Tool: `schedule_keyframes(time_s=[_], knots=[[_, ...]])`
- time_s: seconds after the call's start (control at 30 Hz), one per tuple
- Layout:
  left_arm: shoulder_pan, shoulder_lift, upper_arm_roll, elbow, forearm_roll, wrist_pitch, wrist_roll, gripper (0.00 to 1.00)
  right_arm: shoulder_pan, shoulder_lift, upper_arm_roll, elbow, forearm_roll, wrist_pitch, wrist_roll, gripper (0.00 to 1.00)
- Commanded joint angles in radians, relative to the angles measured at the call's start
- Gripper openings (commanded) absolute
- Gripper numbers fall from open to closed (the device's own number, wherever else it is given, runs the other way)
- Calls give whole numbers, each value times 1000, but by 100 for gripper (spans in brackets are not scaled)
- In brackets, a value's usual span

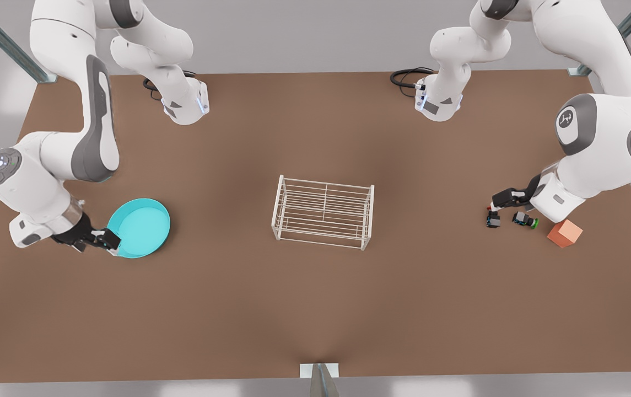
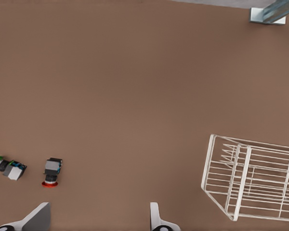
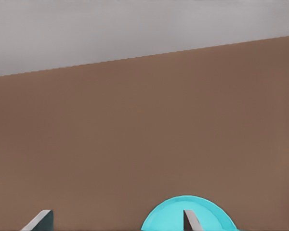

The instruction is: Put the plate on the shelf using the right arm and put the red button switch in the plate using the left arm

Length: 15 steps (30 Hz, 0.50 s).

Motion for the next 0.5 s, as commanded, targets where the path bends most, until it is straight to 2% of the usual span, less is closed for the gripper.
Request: schedule_keyframes(time_s=[0.0,0.07,0.1,0.13,0.23,0.33,0.4,0.47], knots=[[0,-1,0,0,0,8,-16,100,2,0,-9,25,-2,-136,-20,100],[-2,0,-3,0,0,8,-13,100,2,2,-9,28,-1,-187,-27,100],[0,0,-2,5,-3,8,-12,100,5,6,-6,31,-4,-275,-29,100],[-1,-1,-3,0,-1,-13,-12,100,5,39,-4,29,4,-361,-70,100],[3,0,0,1,2,-27,-21,100,-20,141,-4,25,13,-426,-176,100],[9,2,4,-3,0,-40,-29,100,-75,184,-5,26,15,-412,-274,100],[6,4,3,-13,2,-92,-49,100,-121,232,-4,23,96,-388,-365,98],[5,5,1,-19,20,-92,-41,100,-124,230,-7,-29,98,-279,-442,98]])
